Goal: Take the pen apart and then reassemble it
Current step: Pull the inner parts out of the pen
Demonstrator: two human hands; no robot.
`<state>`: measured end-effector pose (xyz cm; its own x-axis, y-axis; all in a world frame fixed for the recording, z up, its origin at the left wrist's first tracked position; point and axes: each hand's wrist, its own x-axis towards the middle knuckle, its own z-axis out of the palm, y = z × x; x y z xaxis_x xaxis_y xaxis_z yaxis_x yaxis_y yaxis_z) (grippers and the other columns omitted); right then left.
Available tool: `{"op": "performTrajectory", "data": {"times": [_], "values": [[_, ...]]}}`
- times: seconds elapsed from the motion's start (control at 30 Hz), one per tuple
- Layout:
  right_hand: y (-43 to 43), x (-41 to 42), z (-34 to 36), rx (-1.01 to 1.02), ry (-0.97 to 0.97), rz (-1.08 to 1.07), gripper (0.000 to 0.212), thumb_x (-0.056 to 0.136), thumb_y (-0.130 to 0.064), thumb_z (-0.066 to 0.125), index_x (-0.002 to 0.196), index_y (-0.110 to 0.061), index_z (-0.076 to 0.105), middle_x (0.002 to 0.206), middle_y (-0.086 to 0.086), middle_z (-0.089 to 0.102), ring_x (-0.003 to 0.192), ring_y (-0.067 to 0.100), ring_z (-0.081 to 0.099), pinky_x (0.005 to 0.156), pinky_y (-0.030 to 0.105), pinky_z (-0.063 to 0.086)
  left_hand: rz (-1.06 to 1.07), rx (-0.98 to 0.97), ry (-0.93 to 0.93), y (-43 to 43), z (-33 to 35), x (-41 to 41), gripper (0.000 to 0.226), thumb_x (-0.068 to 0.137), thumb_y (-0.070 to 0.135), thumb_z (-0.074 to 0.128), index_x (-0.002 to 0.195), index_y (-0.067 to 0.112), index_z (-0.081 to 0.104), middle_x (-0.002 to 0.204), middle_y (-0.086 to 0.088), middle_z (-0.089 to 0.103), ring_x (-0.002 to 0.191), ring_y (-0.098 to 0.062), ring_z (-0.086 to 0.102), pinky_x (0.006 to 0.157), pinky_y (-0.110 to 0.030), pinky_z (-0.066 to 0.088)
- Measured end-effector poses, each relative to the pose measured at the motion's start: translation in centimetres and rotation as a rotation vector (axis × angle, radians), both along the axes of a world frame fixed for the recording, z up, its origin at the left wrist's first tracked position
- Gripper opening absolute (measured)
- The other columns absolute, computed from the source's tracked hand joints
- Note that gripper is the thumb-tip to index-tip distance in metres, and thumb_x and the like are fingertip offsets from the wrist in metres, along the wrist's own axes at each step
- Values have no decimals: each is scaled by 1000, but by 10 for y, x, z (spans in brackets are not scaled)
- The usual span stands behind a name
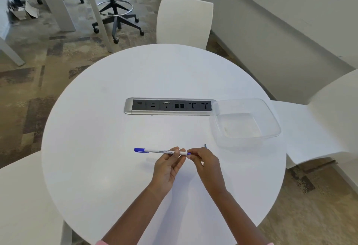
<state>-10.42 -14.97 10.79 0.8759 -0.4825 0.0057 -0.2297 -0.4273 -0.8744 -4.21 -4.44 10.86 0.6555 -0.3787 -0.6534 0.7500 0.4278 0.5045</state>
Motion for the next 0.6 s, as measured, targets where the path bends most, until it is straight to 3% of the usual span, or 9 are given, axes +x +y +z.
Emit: {"op": "performTrajectory", "data": {"times": [0.13, 0.3, 0.4, 0.6], "values": [[-6, 0, 0, -269, -21, 78, 10, 86, -13, 56, 87, -9, 65, 81, 6, 65, 80, 5, 47, 74, 0, 34, 7, 23, -55, -3, 3, -2, 10, 88, 3, 53, 88, 2, 62, 70, -5, 73, 65, -14, 71, 61, -19, 58], [-11, 0, 0, -496, -85, 81, 26, 86, -26, 44, 79, -9, 63, 69, 6, 60, 71, 12, 43, 67, 22, 40, 36, 41, -97, -7, 6, -7, 10, 88, 2, 53, 88, 1, 62, 69, -4, 72, 64, -12, 71, 61, -18, 57], [-14, 0, 0, -567, -87, 94, 26, 86, -22, 44, 76, -7, 63, 65, 7, 58, 68, 12, 42, 73, 27, 39, 46, 43, -121, -9, 7, -10, 10, 88, 1, 52, 87, 0, 62, 68, -3, 72, 65, -12, 70, 62, -18, 57], [-18, 3, 9, -502, 21, 161, 12, 78, -6, 54, 71, -2, 63, 59, 12, 50, 55, 26, 49, 57, 20, 28, 49, 61, -198, -12, 10, -13, 12, 88, -2, 52, 81, 0, 61, 68, -4, 72, 67, -13, 70, 64, -18, 57]]}}
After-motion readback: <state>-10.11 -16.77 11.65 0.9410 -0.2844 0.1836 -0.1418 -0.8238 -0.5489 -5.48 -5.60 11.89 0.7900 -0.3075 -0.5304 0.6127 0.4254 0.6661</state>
